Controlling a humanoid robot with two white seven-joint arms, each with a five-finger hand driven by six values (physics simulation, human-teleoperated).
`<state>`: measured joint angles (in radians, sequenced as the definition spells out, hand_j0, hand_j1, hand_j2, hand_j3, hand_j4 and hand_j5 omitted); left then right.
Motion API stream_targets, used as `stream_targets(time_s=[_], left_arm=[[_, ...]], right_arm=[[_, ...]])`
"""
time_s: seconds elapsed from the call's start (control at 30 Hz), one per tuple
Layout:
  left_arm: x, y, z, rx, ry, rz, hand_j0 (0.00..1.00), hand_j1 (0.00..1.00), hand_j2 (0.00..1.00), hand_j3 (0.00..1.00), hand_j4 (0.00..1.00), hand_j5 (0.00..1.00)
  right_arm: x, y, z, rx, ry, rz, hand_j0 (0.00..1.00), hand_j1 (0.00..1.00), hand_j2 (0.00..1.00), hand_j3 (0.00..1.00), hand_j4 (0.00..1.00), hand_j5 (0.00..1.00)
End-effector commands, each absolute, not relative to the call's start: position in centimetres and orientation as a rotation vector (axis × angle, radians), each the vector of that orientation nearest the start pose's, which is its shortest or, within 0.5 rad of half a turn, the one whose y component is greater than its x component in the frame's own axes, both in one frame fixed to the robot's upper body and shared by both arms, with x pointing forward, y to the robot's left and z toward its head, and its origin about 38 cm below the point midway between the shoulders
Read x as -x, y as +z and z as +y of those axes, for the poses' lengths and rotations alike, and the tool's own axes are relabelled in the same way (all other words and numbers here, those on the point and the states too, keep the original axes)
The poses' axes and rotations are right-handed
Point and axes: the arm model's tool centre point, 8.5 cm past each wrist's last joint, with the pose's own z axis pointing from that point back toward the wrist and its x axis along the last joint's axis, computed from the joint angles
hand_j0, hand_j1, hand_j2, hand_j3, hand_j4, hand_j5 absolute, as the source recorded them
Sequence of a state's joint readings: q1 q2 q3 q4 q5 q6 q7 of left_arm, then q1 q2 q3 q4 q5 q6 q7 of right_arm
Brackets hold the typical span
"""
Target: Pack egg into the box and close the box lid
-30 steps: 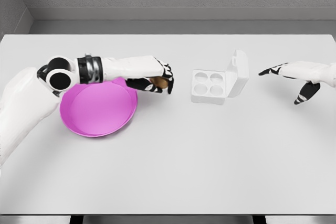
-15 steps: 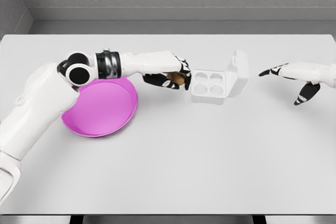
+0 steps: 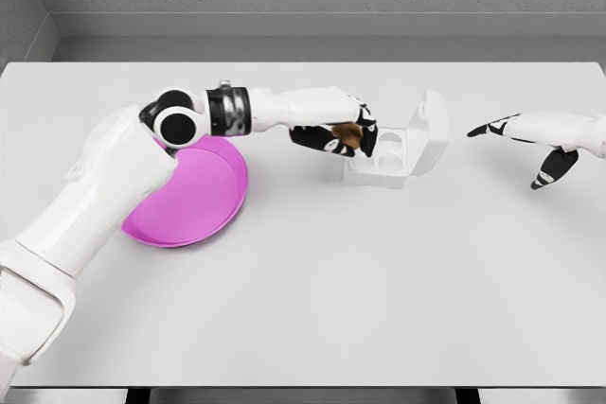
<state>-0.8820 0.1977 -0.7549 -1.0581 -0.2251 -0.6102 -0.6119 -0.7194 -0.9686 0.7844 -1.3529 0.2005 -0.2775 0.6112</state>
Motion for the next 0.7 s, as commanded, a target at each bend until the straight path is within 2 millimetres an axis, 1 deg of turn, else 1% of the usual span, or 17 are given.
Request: stream_targets(time_s=[0.0,0.07,0.17,0.3,0.33,0.37,0.57,0.6,0.67], left_arm=[[-48.9,20.5,6.5,0.187,-1.923,-1.741,0.40,0.40,0.40,0.40,0.40,0.40],[-49.0,20.6,6.2,0.193,-1.917,-1.745,0.39,0.39,0.39,0.39,0.39,0.39],[-49.3,19.7,5.5,0.222,-1.886,-1.725,0.40,0.40,0.40,0.40,0.40,0.40],[-49.5,20.0,4.8,0.237,-1.855,-1.747,0.40,0.40,0.40,0.40,0.40,0.40],[-49.6,19.6,4.9,0.240,-1.850,-1.736,0.39,0.39,0.39,0.39,0.39,0.39],[-49.6,19.5,4.5,0.250,-1.846,-1.736,0.39,0.39,0.39,0.39,0.39,0.39],[-49.6,19.7,4.3,0.254,-1.843,-1.741,0.39,0.39,0.39,0.39,0.39,0.39],[-49.5,19.7,4.0,0.263,-1.840,-1.749,0.39,0.39,0.39,0.39,0.39,0.39],[-49.7,19.8,4.0,0.270,-1.813,-1.755,0.39,0.39,0.39,0.39,0.39,0.39]], right_arm=[[-44.4,20.1,-38.4,0.402,1.799,-1.011,1.00,1.00,1.00,1.00,1.00,1.00],[-44.5,20.1,-38.2,0.401,1.799,-1.014,1.00,1.00,1.00,1.00,1.00,1.00],[-44.4,20.1,-38.3,0.399,1.799,-1.013,1.00,1.00,1.00,1.00,1.00,1.00],[-44.5,20.0,-38.2,0.399,1.798,-1.014,1.00,1.00,1.00,1.00,1.00,1.00],[-44.4,20.0,-38.3,0.400,1.798,-1.012,1.00,1.00,1.00,1.00,1.00,1.00],[-44.5,20.1,-38.3,0.401,1.797,-1.013,1.00,1.00,1.00,1.00,1.00,1.00],[-44.5,20.1,-38.6,0.405,1.791,-1.008,1.00,1.00,1.00,1.00,1.00,1.00],[-44.5,20.1,-38.5,0.404,1.792,-1.009,1.00,1.00,1.00,1.00,1.00,1.00],[-44.5,20.0,-38.5,0.403,1.791,-1.010,1.00,1.00,1.00,1.00,1.00,1.00]])
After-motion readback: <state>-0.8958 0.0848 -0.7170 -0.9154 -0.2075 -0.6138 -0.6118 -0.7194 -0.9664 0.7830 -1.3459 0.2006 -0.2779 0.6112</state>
